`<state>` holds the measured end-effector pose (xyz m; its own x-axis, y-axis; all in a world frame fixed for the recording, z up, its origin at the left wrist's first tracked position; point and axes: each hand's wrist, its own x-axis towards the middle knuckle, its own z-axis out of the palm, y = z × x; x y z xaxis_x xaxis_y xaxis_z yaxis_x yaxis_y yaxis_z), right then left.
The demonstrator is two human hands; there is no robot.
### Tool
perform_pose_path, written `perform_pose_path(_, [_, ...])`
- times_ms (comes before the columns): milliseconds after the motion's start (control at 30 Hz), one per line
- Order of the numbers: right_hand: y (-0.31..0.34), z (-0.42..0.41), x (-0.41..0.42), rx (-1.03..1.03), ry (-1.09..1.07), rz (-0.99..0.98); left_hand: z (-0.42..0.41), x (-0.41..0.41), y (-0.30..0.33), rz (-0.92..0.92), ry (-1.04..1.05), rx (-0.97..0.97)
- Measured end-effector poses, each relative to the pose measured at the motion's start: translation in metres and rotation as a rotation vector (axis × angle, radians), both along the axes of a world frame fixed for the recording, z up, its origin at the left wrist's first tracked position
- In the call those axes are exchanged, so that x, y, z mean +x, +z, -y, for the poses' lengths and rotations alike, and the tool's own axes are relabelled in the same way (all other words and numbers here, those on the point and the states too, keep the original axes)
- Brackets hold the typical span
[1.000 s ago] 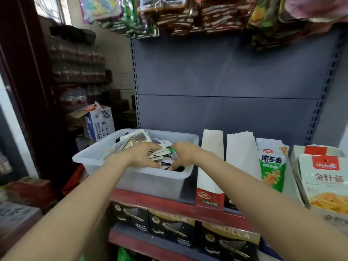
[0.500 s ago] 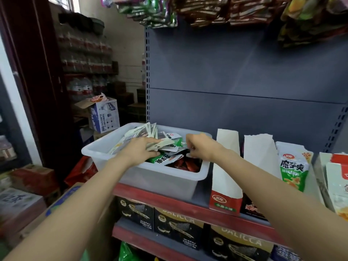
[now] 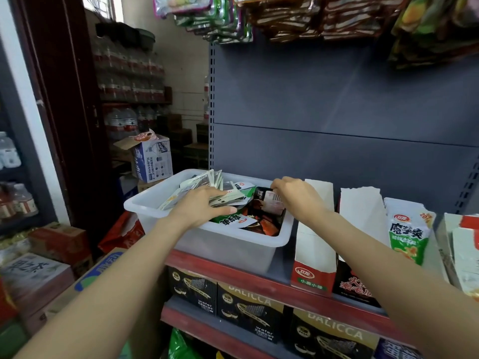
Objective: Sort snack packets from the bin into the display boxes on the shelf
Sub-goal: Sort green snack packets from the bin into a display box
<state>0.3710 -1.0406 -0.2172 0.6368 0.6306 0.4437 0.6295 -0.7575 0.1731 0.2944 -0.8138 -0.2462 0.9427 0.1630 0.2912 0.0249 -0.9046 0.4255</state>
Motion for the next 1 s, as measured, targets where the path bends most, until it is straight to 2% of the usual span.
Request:
perform_pose_path(100, [0.003,0.0,-0.005,-0.037,-0.001,0.012,0.006,-0.001,0.004,0.013,-0.001,0.086])
perform_pose_path(200, [0.008,0.001,-0.008,0.003,0.035,-0.047,0.027,0.002,0.009,0.048,-0.123,0.006])
perform_pose_path(300, [0.014,0.008,-0.011,0.284,0.131,-0.215,0.051,0.009,0.016,0.11,-0.264,-0.116])
perform_pose_path(400, [0.023,0.016,-0.02,0.595,0.193,-0.356,0.067,0.011,0.024,0.15,-0.261,-0.246])
perform_pose_path(500, [0.032,0.026,-0.023,0.893,0.188,-0.485,0.071,0.011,0.025,0.111,-0.29,-0.397])
perform_pose_path(700, [0.03,0.049,-0.033,1.17,0.135,-0.648,0.082,-0.004,0.034,0.149,-0.257,-0.56])
perform_pose_path(767, [0.026,0.057,-0.035,1.095,0.133,-0.576,0.093,-0.007,0.039,0.151,-0.225,-0.613])
perform_pose_path(900, [0.019,0.08,-0.047,0.587,0.078,-0.216,0.117,-0.007,0.045,0.078,-0.254,-0.787])
perform_pose_path(1000, [0.022,0.1,-0.054,0.289,0.074,-0.115,0.139,-0.008,0.053,0.036,-0.308,-0.876])
